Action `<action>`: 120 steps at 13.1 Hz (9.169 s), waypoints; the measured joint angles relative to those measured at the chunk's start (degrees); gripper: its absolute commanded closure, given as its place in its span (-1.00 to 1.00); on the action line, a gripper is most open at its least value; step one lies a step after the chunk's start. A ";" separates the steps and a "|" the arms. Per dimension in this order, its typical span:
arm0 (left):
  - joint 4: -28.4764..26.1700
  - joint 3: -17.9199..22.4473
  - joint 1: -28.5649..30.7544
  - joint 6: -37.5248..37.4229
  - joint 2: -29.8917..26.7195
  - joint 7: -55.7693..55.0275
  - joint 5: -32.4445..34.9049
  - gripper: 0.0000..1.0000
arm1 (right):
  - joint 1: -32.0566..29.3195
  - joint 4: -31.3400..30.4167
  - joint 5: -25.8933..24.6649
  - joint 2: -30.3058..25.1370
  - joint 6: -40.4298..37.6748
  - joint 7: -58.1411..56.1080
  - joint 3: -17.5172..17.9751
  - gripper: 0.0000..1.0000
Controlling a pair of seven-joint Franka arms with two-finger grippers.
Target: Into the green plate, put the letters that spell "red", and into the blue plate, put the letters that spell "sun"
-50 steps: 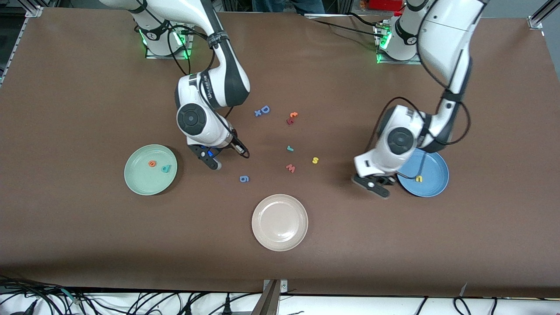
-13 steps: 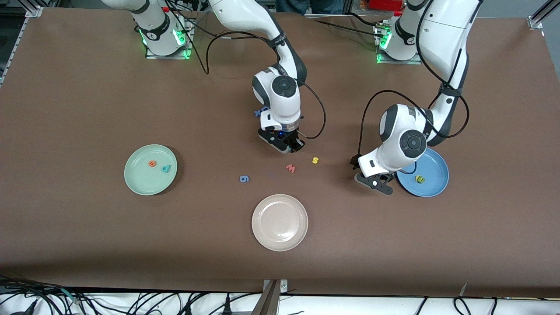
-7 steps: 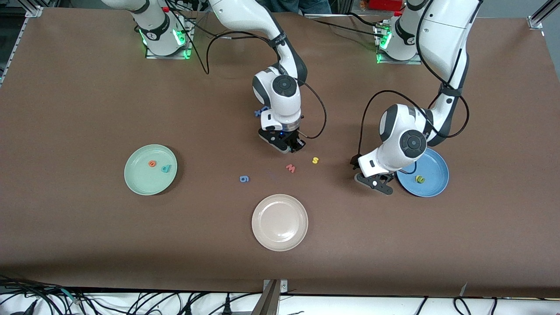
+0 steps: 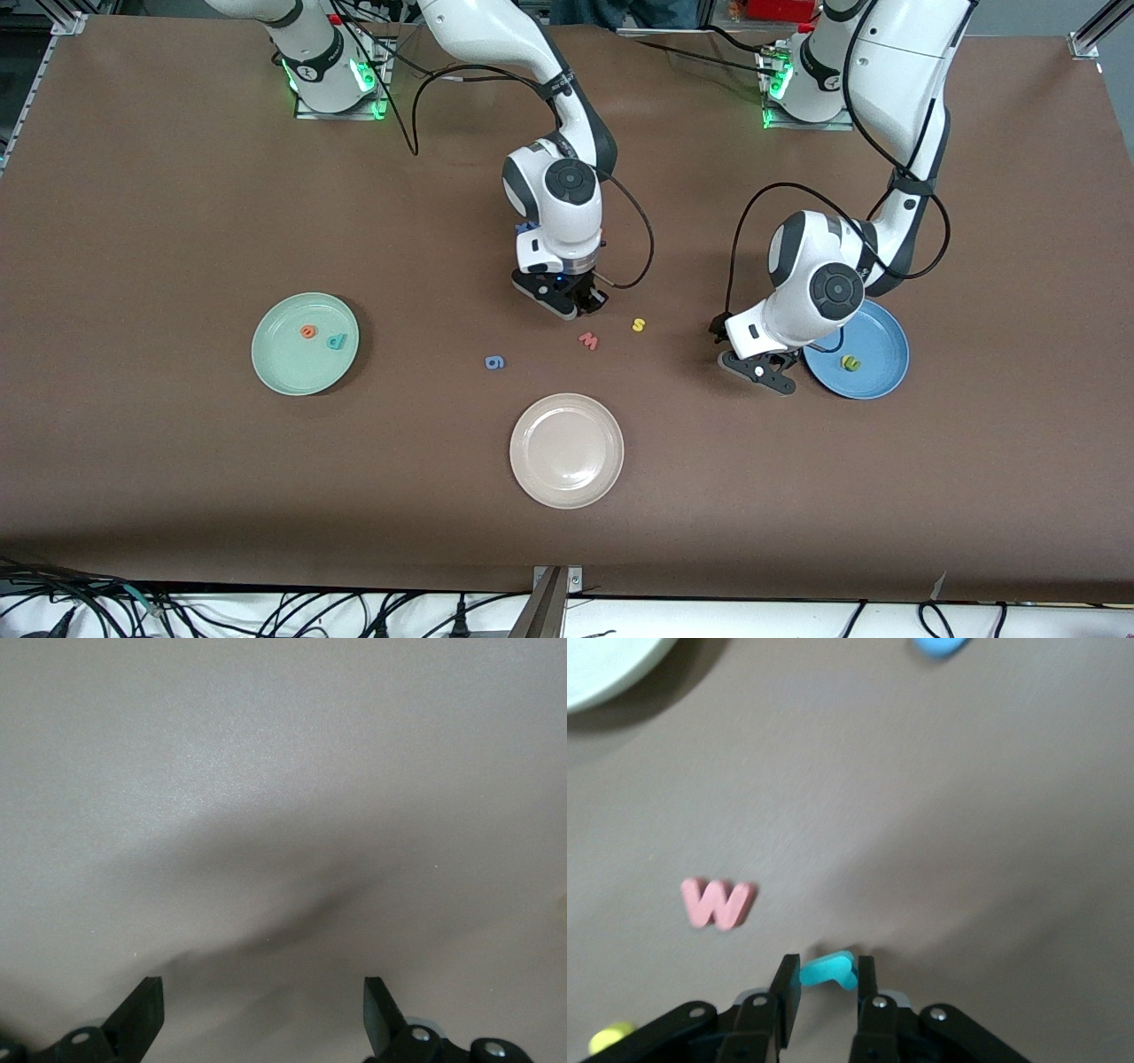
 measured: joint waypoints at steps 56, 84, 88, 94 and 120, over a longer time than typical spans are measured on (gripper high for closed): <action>8.42 3.44 -3.64 -5.23 1.99 -4.88 11.84 0.85 | -38.67 9.09 -4.23 -17.40 -50.28 -87.35 -12.55 -0.99; 10.63 9.73 8.46 -23.33 -19.11 27.11 5.78 -1.00 | -74.55 -18.70 -27.02 -54.28 -31.35 -74.10 33.71 -1.00; 14.29 9.64 8.58 -25.32 -19.12 25.96 5.78 -1.00 | -74.55 -18.49 -26.33 -56.31 -33.69 -74.13 34.09 -1.00; 18.16 9.60 9.04 -26.04 -19.32 3.10 5.75 -1.00 | -74.58 -17.52 -26.30 -56.03 -31.75 -74.13 33.15 -1.00; 10.99 -11.30 23.87 -33.32 -34.65 -25.18 9.61 -1.00 | -73.03 -13.24 -26.07 -53.77 -37.18 -74.17 32.10 -1.00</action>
